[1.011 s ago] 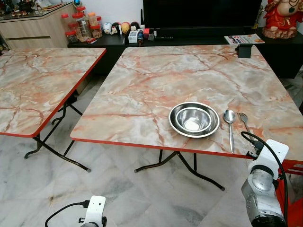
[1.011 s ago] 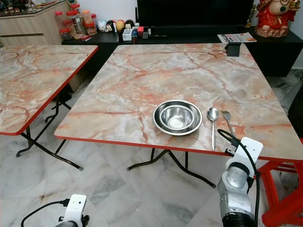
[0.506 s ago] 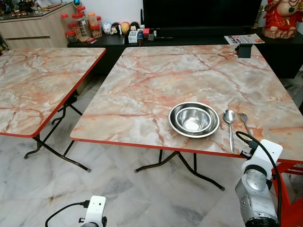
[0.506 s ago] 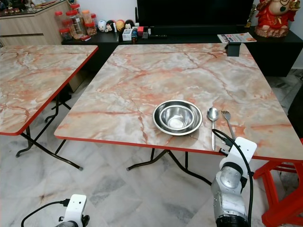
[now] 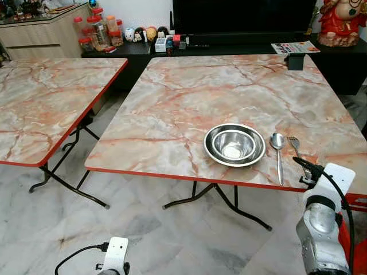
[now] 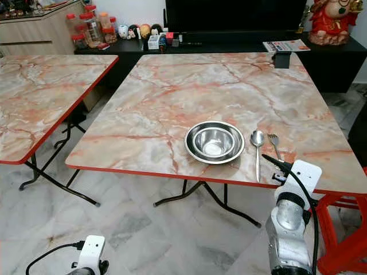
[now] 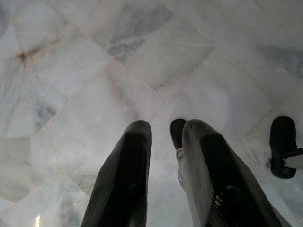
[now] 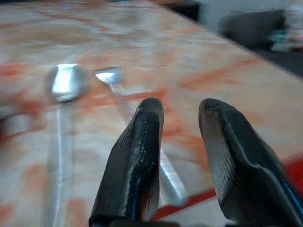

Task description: Setting the table

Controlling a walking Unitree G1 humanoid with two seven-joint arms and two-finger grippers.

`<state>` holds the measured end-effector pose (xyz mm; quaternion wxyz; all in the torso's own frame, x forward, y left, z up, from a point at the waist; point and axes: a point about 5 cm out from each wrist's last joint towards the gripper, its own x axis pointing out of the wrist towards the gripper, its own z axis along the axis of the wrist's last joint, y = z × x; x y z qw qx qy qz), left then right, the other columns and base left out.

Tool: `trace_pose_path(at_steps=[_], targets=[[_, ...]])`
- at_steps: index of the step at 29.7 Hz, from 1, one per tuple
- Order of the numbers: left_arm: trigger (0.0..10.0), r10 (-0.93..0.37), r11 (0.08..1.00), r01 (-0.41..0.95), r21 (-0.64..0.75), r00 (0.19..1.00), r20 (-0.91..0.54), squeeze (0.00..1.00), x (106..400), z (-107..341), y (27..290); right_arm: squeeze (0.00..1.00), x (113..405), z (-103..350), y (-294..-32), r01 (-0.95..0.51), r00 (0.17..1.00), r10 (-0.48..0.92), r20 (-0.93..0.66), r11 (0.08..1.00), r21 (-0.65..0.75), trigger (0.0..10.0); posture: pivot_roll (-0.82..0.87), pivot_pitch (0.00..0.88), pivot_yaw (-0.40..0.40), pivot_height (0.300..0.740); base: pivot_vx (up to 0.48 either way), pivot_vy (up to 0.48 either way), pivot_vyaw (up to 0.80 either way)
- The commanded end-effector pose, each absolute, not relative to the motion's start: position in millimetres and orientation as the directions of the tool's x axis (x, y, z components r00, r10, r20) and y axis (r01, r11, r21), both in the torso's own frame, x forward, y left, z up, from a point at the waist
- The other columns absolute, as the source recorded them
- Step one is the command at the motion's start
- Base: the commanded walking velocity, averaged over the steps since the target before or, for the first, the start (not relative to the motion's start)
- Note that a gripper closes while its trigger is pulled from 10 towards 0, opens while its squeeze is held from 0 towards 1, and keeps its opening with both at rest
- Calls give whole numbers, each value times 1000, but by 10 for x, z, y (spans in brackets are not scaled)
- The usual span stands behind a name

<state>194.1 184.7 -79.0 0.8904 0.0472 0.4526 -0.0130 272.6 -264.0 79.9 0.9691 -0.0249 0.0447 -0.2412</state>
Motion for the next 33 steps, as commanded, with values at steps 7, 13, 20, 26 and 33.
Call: trace_pose_path(at_steps=[7, 13, 20, 26, 33], targets=[[10000, 19, 994, 73, 76, 586, -810, 0, 1946, -785, 1875, 0, 2625, 748, -2707, 222, 972, -225, -75, 974, -41, 10000, -119, 0, 79, 740, 0, 0, 0], [10000, 20, 994, 76, 79, 584, -811, 0, 1940, -786, 1888, 1000, 2536, 733, -2905, 236, 968, -239, -70, 970, -49, 10000, -120, 0, 83, 740, 0, 0, 0], [10000, 14, 994, 83, 78, 585, -811, 0, 1947, -784, 1877, 145, 2451, 714, -3102, 221, 972, -224, -75, 974, -45, 10000, -125, 0, 87, 740, 0, 0, 0], [10000, 15, 994, 80, 76, 586, -810, 0, 1947, -785, 1872, 604, 2467, 700, -3076, 153, 985, -153, -73, 988, -6, 10000, -123, 0, 82, 740, 0, 0, 0], [10000, 15, 994, 76, 73, 586, -810, 0, 1942, -788, 1865, 0, 2490, 661, -2984, 44, 997, -41, -71, 998, 51, 10000, -118, 0, 77, 740, 0, 0, 0]])
